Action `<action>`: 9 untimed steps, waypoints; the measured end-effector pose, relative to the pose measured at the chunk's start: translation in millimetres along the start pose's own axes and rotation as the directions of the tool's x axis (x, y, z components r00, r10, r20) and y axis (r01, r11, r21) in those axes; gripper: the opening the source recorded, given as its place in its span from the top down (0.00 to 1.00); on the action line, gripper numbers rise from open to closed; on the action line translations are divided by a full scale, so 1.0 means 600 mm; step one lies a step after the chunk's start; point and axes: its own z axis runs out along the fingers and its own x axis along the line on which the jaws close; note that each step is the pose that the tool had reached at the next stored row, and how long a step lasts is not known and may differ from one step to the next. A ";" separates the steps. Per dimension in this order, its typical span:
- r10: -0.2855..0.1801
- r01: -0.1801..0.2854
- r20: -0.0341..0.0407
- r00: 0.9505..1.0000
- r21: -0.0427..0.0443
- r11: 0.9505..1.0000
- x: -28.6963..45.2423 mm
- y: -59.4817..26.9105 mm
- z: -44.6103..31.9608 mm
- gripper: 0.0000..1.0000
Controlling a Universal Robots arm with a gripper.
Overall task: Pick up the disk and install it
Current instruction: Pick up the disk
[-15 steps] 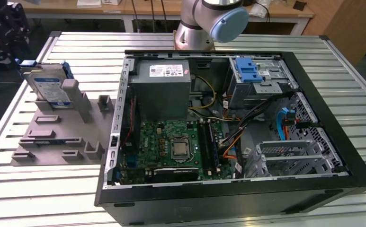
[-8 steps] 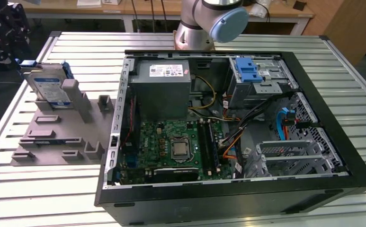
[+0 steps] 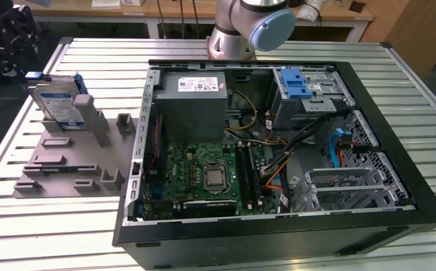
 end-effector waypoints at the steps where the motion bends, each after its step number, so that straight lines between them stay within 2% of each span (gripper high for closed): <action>1: -0.005 0.005 0.000 1.000 0.000 1.000 0.000 0.000 0.002 0.41; 5: -0.060 0.060 -0.001 0.998 -0.001 0.998 0.000 0.000 0.010 0.41; 9: -0.064 0.064 -0.002 0.998 -0.001 0.998 0.000 0.000 0.020 0.41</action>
